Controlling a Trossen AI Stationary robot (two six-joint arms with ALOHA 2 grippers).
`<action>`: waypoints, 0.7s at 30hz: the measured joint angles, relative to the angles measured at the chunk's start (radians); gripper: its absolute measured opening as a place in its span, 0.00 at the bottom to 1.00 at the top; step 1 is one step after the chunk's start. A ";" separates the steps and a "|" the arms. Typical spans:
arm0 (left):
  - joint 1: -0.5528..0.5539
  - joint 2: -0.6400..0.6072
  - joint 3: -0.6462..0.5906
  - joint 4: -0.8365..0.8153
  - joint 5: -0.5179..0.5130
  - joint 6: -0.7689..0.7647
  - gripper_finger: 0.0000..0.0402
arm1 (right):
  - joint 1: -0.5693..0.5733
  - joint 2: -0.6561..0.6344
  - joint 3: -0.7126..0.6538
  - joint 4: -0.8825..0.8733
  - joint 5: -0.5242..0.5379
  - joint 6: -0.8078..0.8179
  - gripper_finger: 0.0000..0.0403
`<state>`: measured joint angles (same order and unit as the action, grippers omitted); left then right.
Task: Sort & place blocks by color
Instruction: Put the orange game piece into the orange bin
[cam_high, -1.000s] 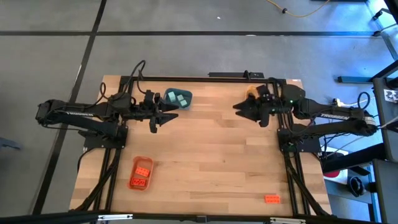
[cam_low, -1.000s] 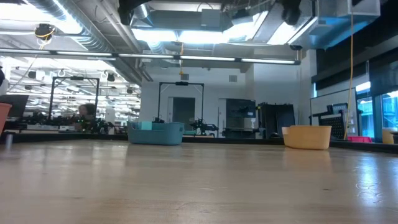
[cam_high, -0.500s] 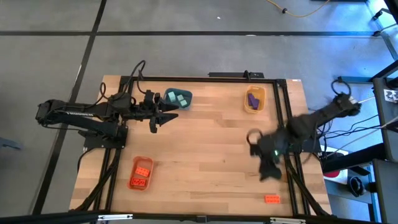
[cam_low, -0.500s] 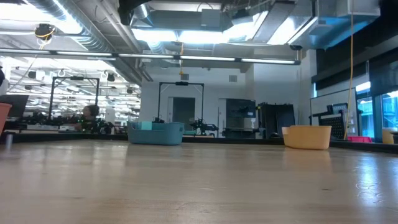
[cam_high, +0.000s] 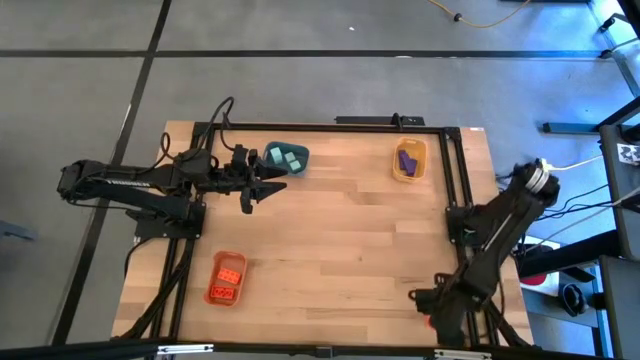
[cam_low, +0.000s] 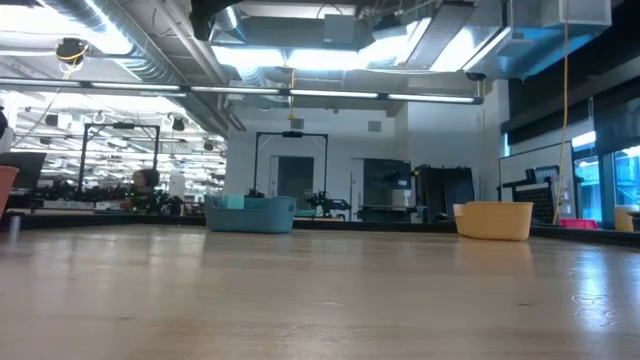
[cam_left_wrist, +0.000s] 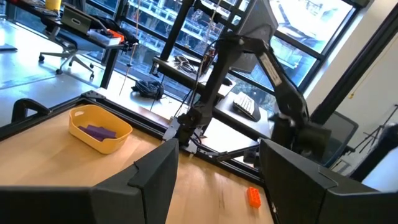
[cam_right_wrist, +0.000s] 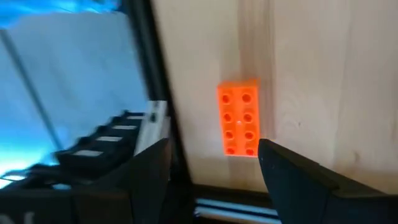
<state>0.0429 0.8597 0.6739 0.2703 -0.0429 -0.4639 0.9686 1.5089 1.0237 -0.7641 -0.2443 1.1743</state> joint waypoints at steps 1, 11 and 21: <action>0.000 0.000 0.000 0.000 0.000 0.002 0.54 | 0.007 0.026 0.000 0.000 0.000 0.000 0.61; 0.000 0.000 0.000 0.000 0.003 0.002 0.54 | 0.025 0.195 0.000 0.004 0.039 -0.001 0.61; 0.000 0.000 0.000 0.000 0.004 0.002 0.54 | 0.064 0.248 0.000 0.083 0.069 -0.004 0.61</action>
<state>0.0431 0.8597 0.6739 0.2699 -0.0391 -0.4619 1.0329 1.7572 1.0233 -0.6810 -0.1756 1.1706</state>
